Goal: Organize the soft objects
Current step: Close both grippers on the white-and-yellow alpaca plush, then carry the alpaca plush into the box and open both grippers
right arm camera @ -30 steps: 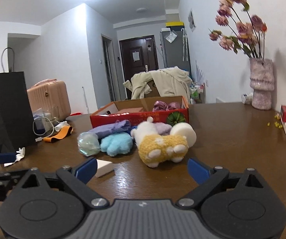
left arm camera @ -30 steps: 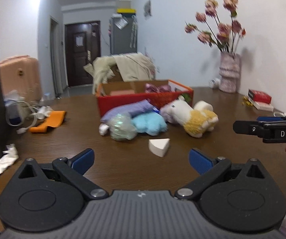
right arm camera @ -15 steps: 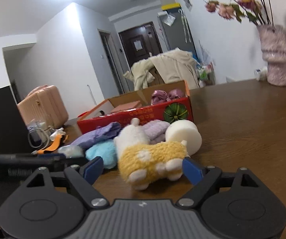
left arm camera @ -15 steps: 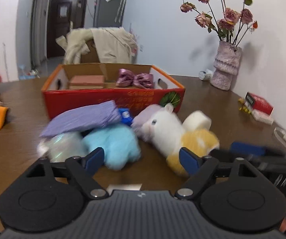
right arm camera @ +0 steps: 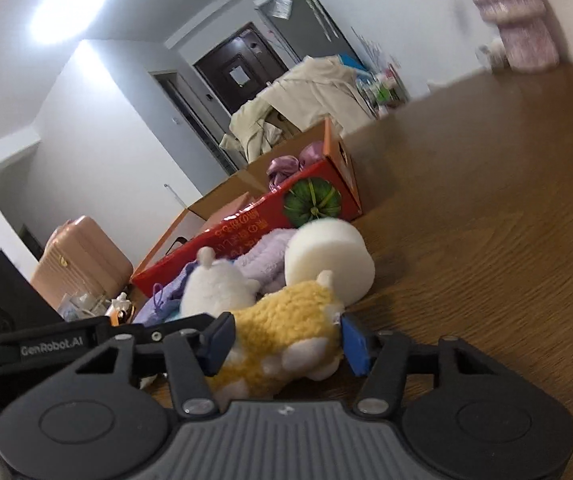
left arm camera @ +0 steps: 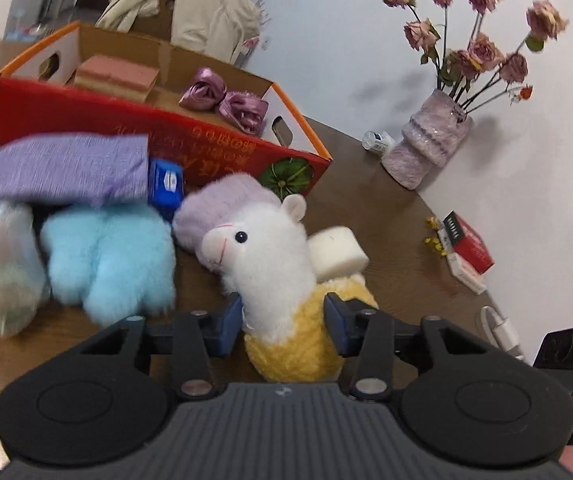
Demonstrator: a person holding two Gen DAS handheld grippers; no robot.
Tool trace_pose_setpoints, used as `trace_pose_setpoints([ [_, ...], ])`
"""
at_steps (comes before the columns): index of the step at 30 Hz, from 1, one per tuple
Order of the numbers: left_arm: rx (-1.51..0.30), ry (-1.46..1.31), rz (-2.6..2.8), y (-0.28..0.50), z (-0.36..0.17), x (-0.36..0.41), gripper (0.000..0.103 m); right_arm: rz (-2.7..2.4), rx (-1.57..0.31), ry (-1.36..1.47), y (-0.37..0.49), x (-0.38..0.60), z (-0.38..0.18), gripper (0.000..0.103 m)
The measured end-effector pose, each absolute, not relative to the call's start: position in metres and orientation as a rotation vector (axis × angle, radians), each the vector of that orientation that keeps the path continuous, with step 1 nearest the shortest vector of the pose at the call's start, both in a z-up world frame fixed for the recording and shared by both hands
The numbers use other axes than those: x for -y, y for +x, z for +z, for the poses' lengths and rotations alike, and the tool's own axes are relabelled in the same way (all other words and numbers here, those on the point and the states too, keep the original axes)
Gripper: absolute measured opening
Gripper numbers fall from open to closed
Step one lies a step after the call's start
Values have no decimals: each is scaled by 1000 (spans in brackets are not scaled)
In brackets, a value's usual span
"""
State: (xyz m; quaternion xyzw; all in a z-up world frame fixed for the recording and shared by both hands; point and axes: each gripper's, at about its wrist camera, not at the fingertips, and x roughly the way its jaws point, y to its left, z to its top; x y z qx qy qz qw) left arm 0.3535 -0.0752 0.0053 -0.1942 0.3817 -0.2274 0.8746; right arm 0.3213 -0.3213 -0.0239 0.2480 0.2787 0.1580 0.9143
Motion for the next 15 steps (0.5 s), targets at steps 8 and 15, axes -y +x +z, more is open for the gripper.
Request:
trace_pose_setpoints([
  [8, -885, -383, -567, 266, -4, 96, 60, 332, -534, 404, 296, 327, -1, 54],
  [15, -643, -235, -512, 215, 30, 75, 62, 338, -499, 382, 249, 334, 11, 67],
])
